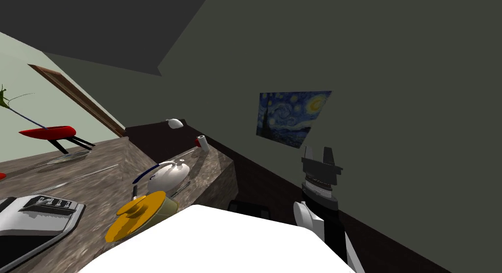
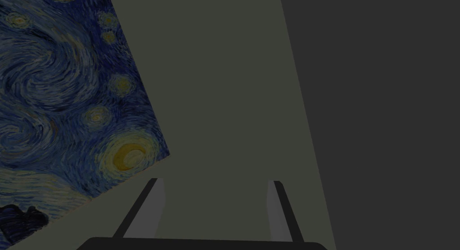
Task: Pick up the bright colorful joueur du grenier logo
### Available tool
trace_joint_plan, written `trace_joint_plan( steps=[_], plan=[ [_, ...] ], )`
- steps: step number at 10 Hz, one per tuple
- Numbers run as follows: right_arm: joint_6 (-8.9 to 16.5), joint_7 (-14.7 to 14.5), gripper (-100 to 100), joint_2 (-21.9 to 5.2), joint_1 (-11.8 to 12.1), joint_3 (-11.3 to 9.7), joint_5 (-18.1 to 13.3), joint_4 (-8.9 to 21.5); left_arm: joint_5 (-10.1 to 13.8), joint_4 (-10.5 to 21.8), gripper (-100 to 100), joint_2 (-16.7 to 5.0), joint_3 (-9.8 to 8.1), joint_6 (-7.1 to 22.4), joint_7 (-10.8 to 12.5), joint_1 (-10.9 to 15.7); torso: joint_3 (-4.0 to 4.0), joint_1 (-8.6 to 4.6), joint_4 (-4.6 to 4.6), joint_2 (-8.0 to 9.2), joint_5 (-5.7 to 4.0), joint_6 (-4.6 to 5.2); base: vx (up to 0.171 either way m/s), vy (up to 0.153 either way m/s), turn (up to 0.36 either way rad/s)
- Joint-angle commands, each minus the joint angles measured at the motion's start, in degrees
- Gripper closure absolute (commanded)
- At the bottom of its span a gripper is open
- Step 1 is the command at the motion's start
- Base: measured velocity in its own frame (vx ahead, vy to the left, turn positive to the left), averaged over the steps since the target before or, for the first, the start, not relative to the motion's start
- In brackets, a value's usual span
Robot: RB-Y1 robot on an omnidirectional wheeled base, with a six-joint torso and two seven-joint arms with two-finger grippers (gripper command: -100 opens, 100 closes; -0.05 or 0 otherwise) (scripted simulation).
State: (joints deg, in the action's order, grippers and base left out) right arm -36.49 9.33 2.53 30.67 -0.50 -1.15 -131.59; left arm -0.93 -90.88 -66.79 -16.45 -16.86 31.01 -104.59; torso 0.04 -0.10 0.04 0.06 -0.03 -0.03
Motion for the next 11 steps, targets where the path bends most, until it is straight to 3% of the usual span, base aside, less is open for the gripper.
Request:
trace_joint_plan(
  steps=[1, 2, 3, 4, 7, 8, 9, 11],
  plan=[
    [0.00, 0.00, 0, 0.00, 0.00, 0.00, 0.00, 0.00, 0.43, 0.69, -100, -1.98, -0.50, 0.67, 0.57, -1.39, 0.00, 0.00, 0.00, 0.00, 0.00, 0.00, 0.025, 0.013, -0.199],
    [0.00, 0.00, 0, 0.00, 0.00, 0.00, 0.00, 0.00, 0.28, 0.65, -100, -1.25, -0.35, 0.13, 0.37, -0.91, -0.01, 0.01, -0.01, -0.02, 0.00, 0.02, 0.012, 0.011, -0.048],
    [0.00, 0.00, 0, 0.00, 0.00, 0.00, 0.00, 0.00, 0.32, 0.73, 0, -1.39, -0.42, 0.14, 0.45, -0.99, 0.02, -0.01, 0.01, 0.03, 0.00, -0.05, 0.000, 0.000, 0.000],
    [0.00, 0.00, 0, 0.00, 0.00, 0.00, 0.00, 0.00, 0.00, 1.35, -100, -0.90, 1.14, 0.60, -0.02, 0.80, 0.05, -0.05, 0.03, 0.08, -0.01, -0.04, 0.004, 0.009, -0.012],
    [0.00, 0.00, 0, 0.00, 0.00, 0.00, 0.00, 0.00, -0.64, 2.59, -100, 0.07, 4.23, 1.51, -0.96, 4.36, 0.09, -0.06, 0.05, 0.14, 0.00, -0.05, -0.001, 0.001, -0.005],
    [0.00, 0.00, 0, 0.00, 0.00, 0.00, 0.00, 0.00, -0.51, 2.45, -100, -0.11, 3.56, 1.18, -0.74, 3.61, 0.09, -0.06, 0.05, 0.15, 0.00, -0.04, 0.000, 0.000, 0.000],
    [0.00, 0.00, 0, 0.00, 0.00, 0.00, 0.00, 0.00, -0.54, 2.52, 100, -0.07, 3.68, 1.20, -0.82, 3.72, 0.09, -0.07, 0.04, 0.14, -0.01, -0.04, 0.000, 0.000, 0.000],
    [0.00, 0.00, 0, 0.00, 0.00, 0.00, 0.00, 0.00, -0.55, 2.51, 100, -0.09, 3.66, 1.20, -0.83, 3.70, 0.10, -0.05, 0.05, 0.14, 0.01, -0.07, 0.000, 0.000, 0.000]
  ],
)
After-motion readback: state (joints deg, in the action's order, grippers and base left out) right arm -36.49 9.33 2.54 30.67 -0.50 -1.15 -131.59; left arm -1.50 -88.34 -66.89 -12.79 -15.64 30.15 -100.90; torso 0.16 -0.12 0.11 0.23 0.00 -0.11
